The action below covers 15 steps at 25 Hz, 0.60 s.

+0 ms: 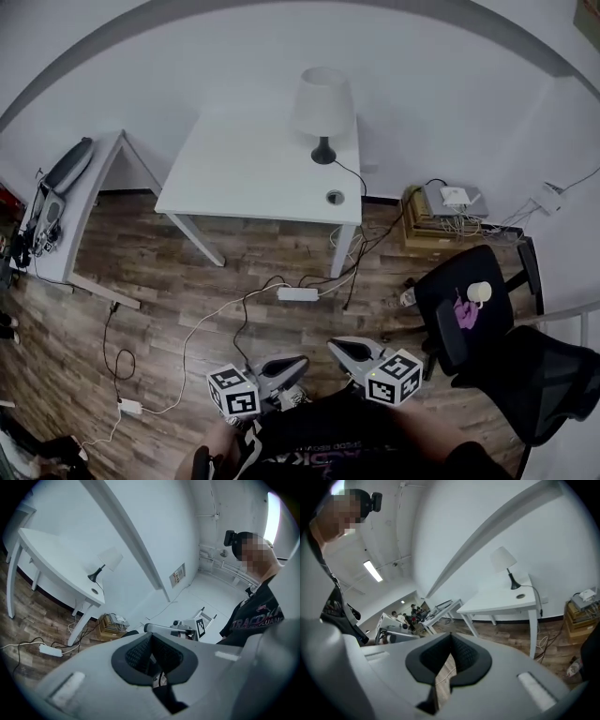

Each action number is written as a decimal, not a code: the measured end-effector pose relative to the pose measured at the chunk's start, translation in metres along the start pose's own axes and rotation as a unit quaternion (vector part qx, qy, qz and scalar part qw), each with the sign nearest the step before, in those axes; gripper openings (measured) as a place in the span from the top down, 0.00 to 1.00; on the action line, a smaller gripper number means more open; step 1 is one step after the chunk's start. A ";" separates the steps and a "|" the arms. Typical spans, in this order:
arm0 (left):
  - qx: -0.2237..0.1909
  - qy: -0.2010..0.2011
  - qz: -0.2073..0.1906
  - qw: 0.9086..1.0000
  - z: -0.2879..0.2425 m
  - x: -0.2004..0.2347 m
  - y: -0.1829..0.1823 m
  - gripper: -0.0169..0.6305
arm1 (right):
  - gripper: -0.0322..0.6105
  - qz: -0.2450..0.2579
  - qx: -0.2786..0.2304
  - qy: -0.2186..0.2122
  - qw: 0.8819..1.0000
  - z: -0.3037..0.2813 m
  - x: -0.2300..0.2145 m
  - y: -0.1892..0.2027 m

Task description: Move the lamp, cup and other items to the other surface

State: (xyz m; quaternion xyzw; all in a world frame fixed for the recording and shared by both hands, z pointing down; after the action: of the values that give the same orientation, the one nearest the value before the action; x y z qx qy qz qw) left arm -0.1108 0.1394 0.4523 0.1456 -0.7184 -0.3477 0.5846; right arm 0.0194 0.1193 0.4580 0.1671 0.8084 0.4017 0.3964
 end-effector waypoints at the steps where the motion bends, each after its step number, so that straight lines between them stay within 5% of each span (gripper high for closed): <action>1: -0.002 -0.003 0.000 1.000 0.007 0.000 0.001 0.99 | 0.94 0.005 0.007 -0.017 1.000 -0.007 0.013 0.003; 7: -0.017 -0.006 -0.001 1.000 0.042 -0.002 0.006 0.99 | 0.95 0.076 0.042 -0.084 0.993 -0.035 0.069 0.020; 15: -0.027 0.006 0.006 1.000 0.073 -0.003 0.018 0.99 | 0.95 0.080 0.044 -0.106 0.990 -0.048 0.097 0.036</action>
State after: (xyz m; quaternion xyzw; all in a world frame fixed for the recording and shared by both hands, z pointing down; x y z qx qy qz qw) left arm -0.1754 0.1779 0.4569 0.1273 -0.7064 -0.3622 0.5947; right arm -0.0809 0.1743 0.4544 0.2907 0.7626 0.3761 0.4388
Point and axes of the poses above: the fingertips, and each gripper's own axes: z backward along the fingers, x to its left, y out of its underside, the point moved 5 cm from there along z, backward along the fingers, and after that the axes turned 2 degrees about y, right-handed, at the moved point
